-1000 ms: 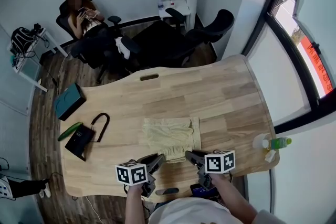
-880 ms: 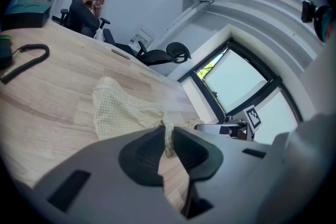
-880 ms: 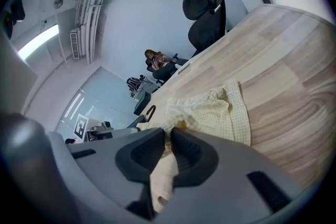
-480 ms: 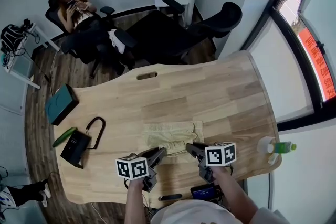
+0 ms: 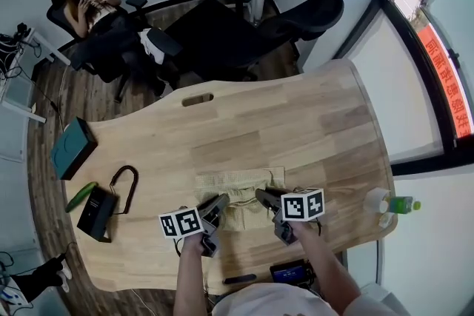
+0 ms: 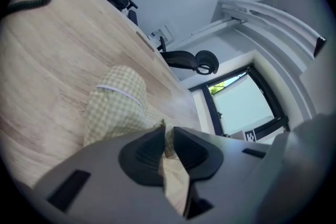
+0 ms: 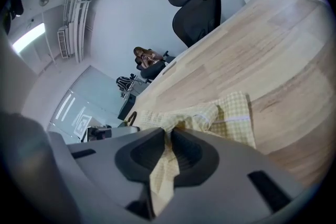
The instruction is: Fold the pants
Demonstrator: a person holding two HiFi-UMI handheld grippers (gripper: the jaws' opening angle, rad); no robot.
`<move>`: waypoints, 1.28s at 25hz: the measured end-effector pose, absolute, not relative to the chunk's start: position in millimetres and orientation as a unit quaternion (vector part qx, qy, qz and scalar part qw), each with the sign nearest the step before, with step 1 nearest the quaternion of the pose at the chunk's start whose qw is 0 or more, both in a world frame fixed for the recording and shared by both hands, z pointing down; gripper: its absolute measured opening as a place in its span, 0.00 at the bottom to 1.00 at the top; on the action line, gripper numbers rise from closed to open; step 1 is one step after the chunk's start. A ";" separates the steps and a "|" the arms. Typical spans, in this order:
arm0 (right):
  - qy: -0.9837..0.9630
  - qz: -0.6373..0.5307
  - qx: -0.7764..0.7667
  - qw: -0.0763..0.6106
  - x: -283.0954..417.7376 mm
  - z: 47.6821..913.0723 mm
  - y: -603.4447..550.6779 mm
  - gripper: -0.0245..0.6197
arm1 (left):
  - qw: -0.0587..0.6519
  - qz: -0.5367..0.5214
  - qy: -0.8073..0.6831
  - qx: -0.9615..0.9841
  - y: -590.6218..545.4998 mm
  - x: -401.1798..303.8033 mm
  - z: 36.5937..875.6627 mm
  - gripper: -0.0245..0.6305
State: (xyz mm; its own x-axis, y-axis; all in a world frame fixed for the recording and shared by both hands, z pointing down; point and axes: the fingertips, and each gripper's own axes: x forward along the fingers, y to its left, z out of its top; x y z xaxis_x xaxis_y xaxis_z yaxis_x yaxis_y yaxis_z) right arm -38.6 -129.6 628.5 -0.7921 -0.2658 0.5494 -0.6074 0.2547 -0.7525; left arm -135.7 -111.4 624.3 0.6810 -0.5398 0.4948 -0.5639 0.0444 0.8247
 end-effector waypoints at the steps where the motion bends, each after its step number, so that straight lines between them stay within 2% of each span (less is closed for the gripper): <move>1: -0.784 0.529 0.281 0.161 -37.7 628.5 -128.7 0.10 | 0.608 -0.001 -0.401 0.685 -112.9 -136.9 625.8 0.12; 8: -0.821 0.484 0.250 0.169 -36.8 612.6 -91.9 0.14 | 0.643 -0.056 -0.423 0.636 -114.9 -145.8 638.2 0.12; 14: -0.832 0.456 0.193 0.250 -57.4 633.4 -51.3 0.13 | 0.645 -0.060 -0.433 0.627 -116.8 -148.3 641.0 0.12; 20: -0.838 0.459 0.155 0.251 -61.3 626.7 -36.4 0.12 | 0.649 -0.064 -0.431 0.624 -118.7 -148.6 642.1 0.12; 26: -0.835 0.419 0.179 0.309 -58.9 656.5 -35.2 0.09 | 0.651 -0.070 -0.427 0.624 -117.2 -149.4 641.8 0.12; 29: -0.839 0.403 0.187 0.314 -63.3 657.6 -43.4 0.07 | 0.646 -0.062 -0.429 0.629 -118.2 -148.8 640.1 0.12; 32: -0.846 0.400 0.203 0.289 -66.7 644.3 -55.0 0.07 | 0.633 -0.047 -0.430 0.643 -115.8 -146.8 634.9 0.12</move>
